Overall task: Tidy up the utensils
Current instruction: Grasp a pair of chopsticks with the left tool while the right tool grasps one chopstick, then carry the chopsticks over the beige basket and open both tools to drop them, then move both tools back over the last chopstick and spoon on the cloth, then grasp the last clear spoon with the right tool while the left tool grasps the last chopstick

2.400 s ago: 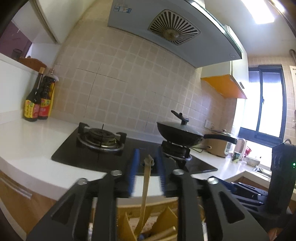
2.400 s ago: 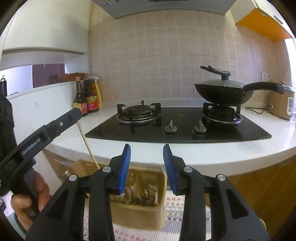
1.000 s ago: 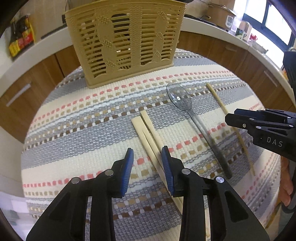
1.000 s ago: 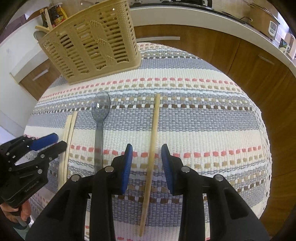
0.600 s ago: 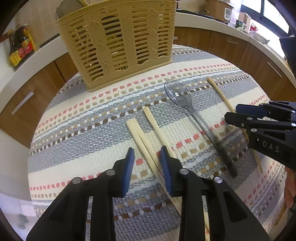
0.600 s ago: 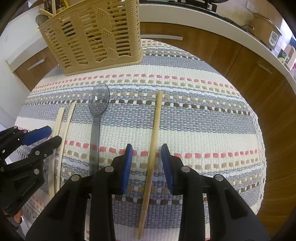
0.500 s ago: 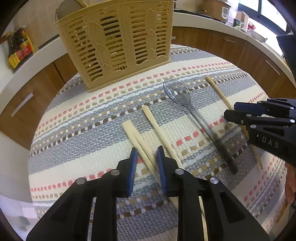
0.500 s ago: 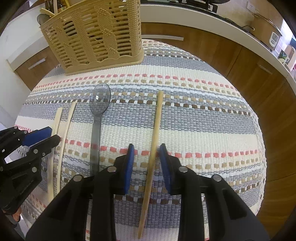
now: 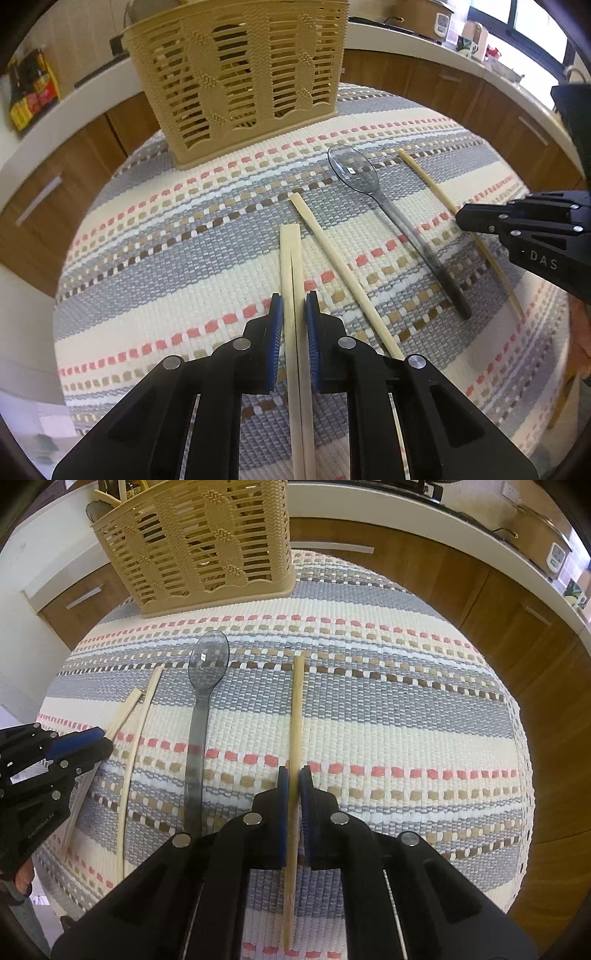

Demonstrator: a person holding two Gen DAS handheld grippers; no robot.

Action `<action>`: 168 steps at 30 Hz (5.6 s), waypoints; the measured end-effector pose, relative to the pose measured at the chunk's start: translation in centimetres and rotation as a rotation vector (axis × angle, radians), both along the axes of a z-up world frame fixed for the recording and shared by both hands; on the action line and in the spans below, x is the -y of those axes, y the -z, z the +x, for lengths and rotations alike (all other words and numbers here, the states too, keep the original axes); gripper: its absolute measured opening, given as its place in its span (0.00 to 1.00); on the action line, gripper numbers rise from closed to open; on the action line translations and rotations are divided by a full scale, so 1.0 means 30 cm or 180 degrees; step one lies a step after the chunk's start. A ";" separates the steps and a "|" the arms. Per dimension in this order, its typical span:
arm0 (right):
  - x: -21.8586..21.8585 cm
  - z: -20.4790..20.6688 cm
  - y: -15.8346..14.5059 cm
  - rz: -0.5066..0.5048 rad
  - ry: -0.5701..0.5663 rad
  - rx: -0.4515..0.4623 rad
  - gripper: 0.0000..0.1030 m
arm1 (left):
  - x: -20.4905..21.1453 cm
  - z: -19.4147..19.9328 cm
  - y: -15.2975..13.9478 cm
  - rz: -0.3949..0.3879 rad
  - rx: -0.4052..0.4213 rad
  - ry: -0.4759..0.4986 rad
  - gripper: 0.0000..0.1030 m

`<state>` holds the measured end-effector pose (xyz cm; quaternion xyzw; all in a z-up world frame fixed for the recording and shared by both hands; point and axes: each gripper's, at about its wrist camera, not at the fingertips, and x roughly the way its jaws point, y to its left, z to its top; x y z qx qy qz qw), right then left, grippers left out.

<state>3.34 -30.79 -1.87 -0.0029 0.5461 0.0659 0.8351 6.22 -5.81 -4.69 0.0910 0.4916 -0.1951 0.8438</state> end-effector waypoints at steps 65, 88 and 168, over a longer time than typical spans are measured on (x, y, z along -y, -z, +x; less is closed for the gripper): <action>-0.206 0.553 -0.608 0.0957 -0.0579 0.2524 0.04 | -0.217 0.360 -0.718 -0.1629 0.2879 -0.0887 0.10; -0.175 0.471 -0.509 0.0751 -0.0595 0.2453 0.40 | -0.253 0.307 -0.581 -0.1557 0.2795 -0.0771 0.37; -0.036 0.097 0.012 0.0373 -0.0317 0.0069 0.10 | 0.114 0.112 0.002 0.0132 0.0116 -0.0220 0.49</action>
